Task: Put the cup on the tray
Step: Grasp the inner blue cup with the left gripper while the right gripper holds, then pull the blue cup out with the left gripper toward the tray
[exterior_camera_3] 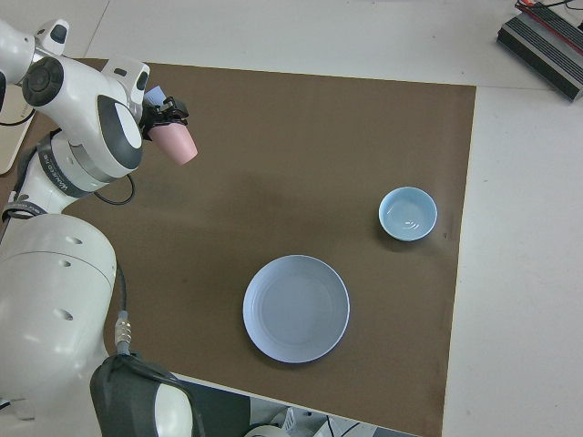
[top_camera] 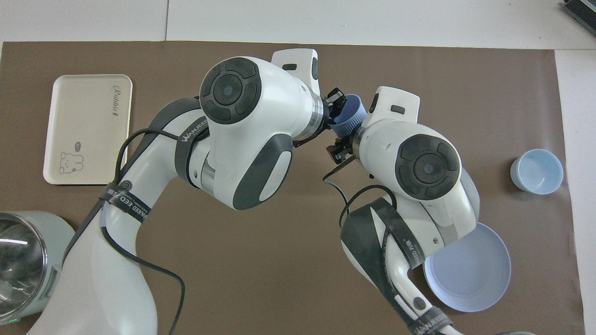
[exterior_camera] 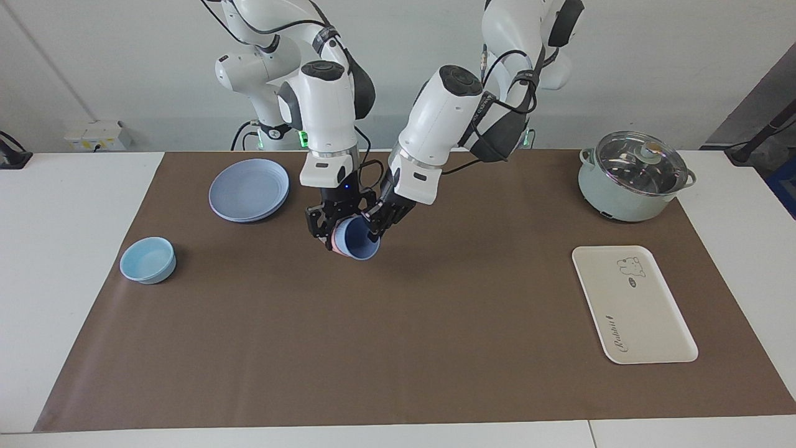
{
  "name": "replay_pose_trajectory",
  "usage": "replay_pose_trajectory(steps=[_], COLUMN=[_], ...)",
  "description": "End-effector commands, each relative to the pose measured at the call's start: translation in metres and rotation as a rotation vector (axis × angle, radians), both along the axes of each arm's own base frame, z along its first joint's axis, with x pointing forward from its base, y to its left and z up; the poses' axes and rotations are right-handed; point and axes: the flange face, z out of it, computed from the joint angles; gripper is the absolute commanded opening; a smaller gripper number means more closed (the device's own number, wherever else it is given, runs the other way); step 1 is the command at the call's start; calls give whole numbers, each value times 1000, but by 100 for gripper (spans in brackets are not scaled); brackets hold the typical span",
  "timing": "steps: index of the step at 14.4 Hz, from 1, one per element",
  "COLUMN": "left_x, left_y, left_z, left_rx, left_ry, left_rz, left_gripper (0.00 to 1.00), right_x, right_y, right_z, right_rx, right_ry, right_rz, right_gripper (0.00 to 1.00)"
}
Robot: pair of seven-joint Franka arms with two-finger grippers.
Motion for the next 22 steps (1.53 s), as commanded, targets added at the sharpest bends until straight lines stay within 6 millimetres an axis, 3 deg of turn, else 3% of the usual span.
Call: replay_pose_trajectory(steps=[1, 4, 6, 8, 10, 13, 15, 18, 22], left_x=[6, 29, 59, 71, 86, 108, 122, 138, 140], left_y=[6, 22, 50, 82, 127, 220, 280, 361, 463], left_z=[5, 15, 29, 31, 27, 35, 44, 39, 19], left_rx=[0, -21, -43, -2, 47, 113, 142, 229, 342], left_ry=[-18, -41, -56, -30, 6, 8, -60, -182, -280], left_rz=[-5, 32, 82, 81, 67, 15, -39, -161, -218], left_gripper=[0, 0, 0, 0, 0, 0, 0, 0, 0], right_x=[0, 1, 1, 1, 2, 10, 28, 48, 71], right_y=[-1, -2, -2, -2, -3, -15, -51, -98, -195], right_z=[2, 3, 3, 3, 3, 6, 13, 23, 12], right_rx=[-6, -5, -4, -4, -4, -8, -16, 94, 307], right_ry=[-6, -7, -9, -10, -11, -31, -63, -88, -133], right_rz=[-21, -22, -22, -21, -21, -8, 23, 45, 108], right_gripper=[0, 0, 0, 0, 0, 0, 0, 0, 0])
